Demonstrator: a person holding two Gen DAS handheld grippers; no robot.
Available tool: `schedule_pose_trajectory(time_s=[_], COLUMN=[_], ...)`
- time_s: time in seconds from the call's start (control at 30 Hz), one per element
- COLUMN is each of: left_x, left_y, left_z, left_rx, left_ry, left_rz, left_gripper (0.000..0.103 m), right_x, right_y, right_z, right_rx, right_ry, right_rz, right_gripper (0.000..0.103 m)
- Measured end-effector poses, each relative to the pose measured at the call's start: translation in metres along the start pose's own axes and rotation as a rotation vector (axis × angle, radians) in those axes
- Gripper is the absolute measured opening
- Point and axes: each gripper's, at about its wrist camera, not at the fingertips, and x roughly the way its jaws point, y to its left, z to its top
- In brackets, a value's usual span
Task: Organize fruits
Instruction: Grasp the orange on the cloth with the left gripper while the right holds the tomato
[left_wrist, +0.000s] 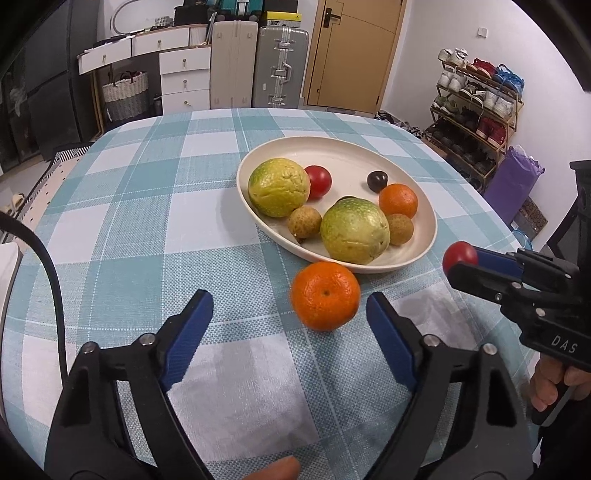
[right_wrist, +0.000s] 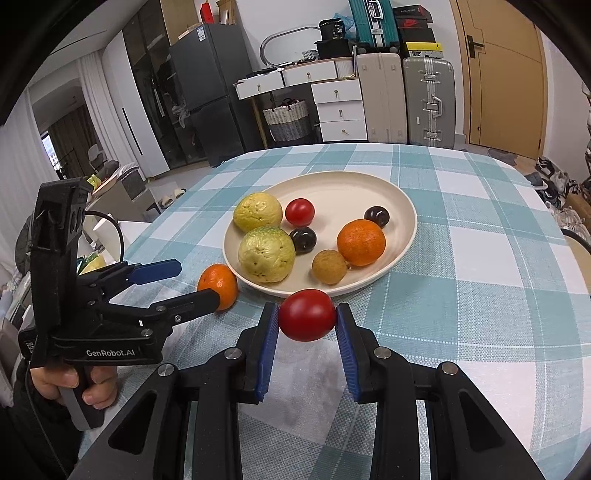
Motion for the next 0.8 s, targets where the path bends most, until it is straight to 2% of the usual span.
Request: schedule_pose_trajectory(time_s=[0.6, 0.8], left_x=[0.011, 0.009], left_y=[-0.014, -0.016], left_z=[0.001, 0.000], left_rx=[0.045, 0.044], left_ry=[0.041, 0.030], left_rz=[-0.062, -0.067], left_gripper=[0.038, 0.037], right_x=[-0.002, -0.003], right_y=[-0.005, -0.007], right_z=[0.001, 0.003], right_rx=[0.011, 0.012], right_ry=[-0.010, -0.020], right_rz=[0.004, 0.001], right_gripper=[0.032, 0.032])
